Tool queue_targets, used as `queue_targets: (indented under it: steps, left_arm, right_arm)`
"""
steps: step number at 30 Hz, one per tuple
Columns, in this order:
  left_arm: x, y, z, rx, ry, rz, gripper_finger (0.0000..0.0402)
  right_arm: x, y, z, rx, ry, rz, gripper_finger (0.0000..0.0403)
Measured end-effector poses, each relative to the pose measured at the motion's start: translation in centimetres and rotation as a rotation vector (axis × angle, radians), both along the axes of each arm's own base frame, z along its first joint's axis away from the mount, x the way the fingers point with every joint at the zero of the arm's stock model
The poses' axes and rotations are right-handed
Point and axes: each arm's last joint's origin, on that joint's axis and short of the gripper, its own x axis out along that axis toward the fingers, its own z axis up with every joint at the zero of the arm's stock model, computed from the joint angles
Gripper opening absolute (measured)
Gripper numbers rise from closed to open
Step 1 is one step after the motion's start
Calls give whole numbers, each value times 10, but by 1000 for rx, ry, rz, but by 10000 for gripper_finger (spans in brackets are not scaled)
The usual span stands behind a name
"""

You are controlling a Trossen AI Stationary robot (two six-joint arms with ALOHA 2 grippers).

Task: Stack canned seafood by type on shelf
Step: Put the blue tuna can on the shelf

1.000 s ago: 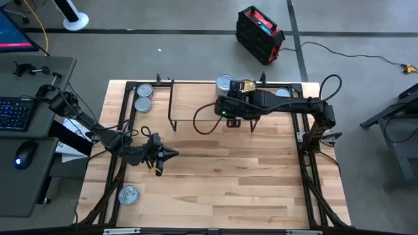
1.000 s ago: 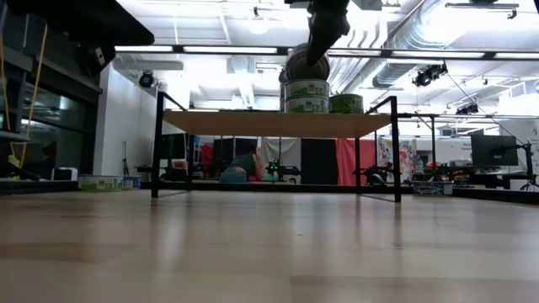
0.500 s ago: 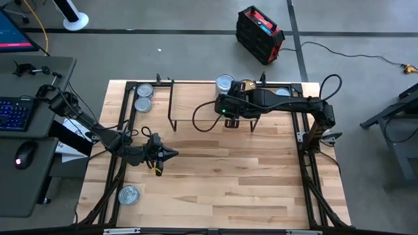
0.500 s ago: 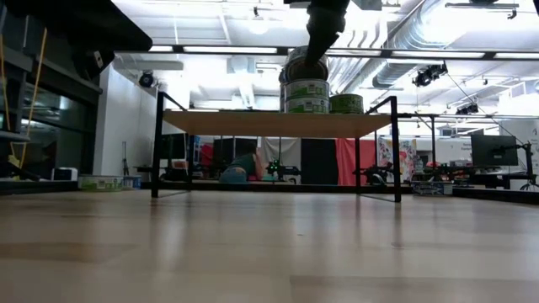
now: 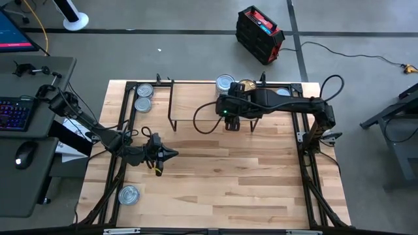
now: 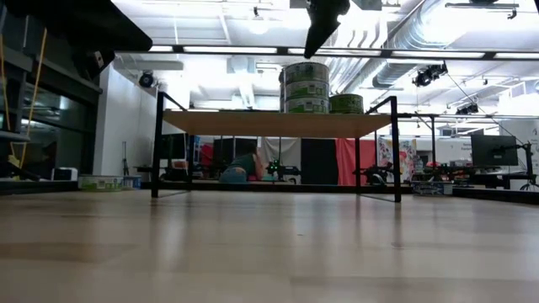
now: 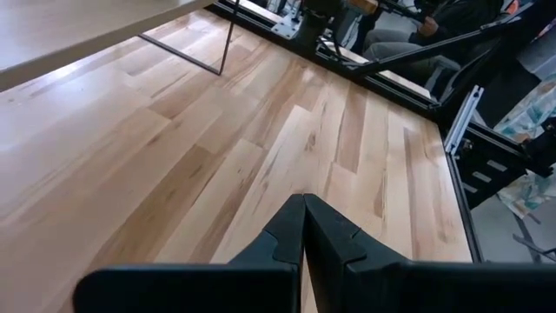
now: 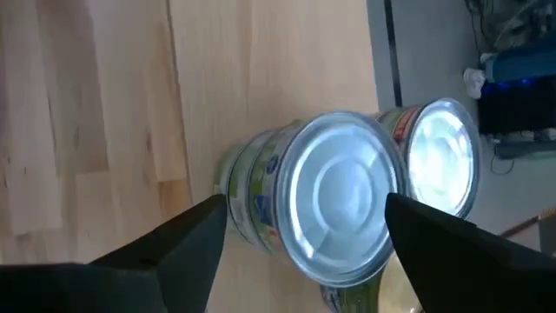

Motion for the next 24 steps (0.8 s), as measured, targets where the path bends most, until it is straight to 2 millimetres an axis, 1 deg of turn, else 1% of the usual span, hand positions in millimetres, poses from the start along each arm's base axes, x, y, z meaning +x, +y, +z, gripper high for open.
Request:
queue_targets:
  steps: [3,5,7,8,10,13,15,16,18,20,22,24]
  left_arm:
    - [0,0,0,17,2,-6,1]
    - [0,0,1,19,-5,-10,1]
    - [-3,2,10,34,-26,-23,1]
    - [-4,3,21,34,-59,-27,1]
    - [-6,7,51,35,-135,-31,1]
    - [-13,16,88,84,-168,-26,1]
    - [-16,20,102,132,-109,-59,1]
    - [-16,20,104,153,-47,-95,1]
    - [-14,15,99,121,95,-164,1]
    - [-11,2,81,28,265,-255,1]
    - [-10,-23,58,-78,426,-361,1]
    - [-15,-53,39,-148,573,-462,1]
  right_arm:
    - [-1,0,8,-10,-9,21,304]
    - [-1,2,17,-2,-42,29,304]
    - [-2,4,29,21,-103,15,304]
    - [-3,6,35,36,-136,8,304]
    - [-5,9,47,86,-213,-27,304]
    - [-7,15,58,215,-329,-116,304]
    - [-6,20,58,321,-356,-140,304]
    - [-6,23,55,374,-344,-126,304]
    - [-4,33,45,471,-279,-69,304]
    - [-1,45,27,547,-204,-28,304]
    - [0,59,3,582,-109,-11,304]
    - [-1,75,-24,560,-26,-12,301]
